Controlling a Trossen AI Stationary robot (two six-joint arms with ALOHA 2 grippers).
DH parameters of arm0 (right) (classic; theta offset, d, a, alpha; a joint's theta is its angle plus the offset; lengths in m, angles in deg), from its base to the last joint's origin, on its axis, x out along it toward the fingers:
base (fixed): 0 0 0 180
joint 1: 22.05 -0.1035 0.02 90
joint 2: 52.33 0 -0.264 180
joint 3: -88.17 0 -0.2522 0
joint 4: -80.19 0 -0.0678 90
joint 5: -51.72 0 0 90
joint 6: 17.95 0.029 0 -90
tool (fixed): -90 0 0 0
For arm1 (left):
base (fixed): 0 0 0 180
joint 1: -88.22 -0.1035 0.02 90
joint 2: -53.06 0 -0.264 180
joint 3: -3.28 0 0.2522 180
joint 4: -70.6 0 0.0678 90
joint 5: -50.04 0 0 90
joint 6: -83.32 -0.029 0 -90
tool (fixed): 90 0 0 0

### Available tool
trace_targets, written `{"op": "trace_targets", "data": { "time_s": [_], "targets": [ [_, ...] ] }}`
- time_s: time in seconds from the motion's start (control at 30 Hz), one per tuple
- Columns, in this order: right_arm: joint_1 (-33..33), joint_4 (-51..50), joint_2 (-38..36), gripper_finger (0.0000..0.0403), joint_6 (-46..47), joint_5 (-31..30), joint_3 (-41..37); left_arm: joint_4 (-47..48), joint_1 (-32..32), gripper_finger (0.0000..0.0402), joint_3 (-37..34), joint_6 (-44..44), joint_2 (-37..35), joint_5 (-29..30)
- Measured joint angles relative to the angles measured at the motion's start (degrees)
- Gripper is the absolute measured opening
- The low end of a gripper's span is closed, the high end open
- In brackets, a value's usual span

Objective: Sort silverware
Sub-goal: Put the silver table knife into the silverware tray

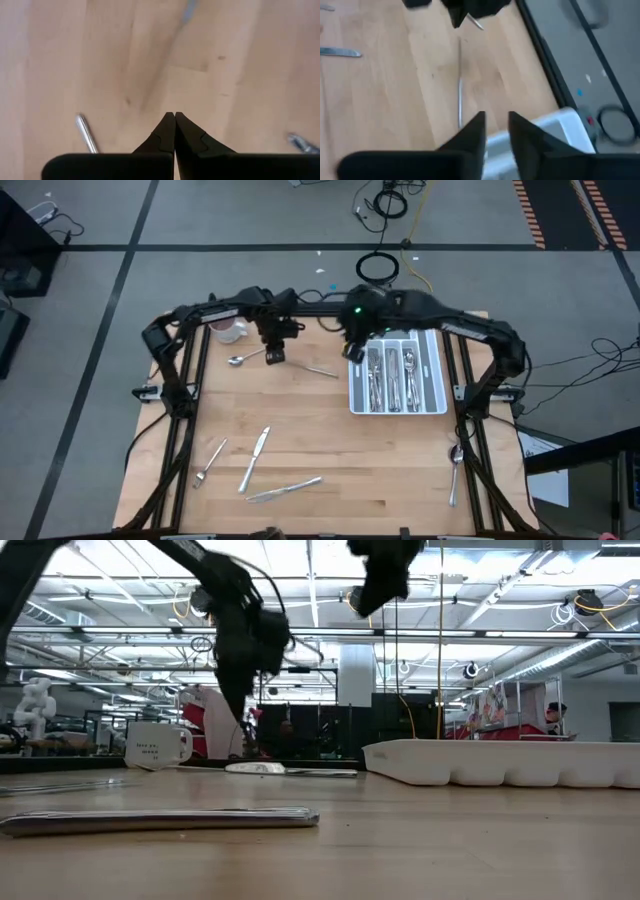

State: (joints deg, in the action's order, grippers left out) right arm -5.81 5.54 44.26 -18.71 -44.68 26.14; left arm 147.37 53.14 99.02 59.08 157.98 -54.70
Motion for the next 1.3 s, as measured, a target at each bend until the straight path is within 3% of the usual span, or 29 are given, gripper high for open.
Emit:
{"op": "trace_targets", "data": {
  "time_s": [0.23,0.37,0.6,0.9,1.3],
  "targets": [
    [2.6,30.9,0.7,0.0187,1.2,4.2,-19.6,8.4,2.6,0.0,0.0,13.0,-14.8,4.7],
    [3.3,38.4,5.6,0.021,4.0,5.3,-21.1,10.3,5.4,0.0001,0.1,21.2,-24.1,6.0],
    [3.2,36.9,20.0,0.0203,4.0,11.3,-9.9,9.6,9.6,0.002,0.1,32.9,-36.4,9.8],
    [3.3,18.0,37.1,0.0202,2.9,11.5,12.1,10.1,12.8,0.0023,0.1,39.0,-43.0,13.8],
    [2.1,14.1,42.4,0.0201,1.3,11.6,14.1,10.1,14.0,0.0024,0.1,38.5,-43.4,15.7]
  ]
}}
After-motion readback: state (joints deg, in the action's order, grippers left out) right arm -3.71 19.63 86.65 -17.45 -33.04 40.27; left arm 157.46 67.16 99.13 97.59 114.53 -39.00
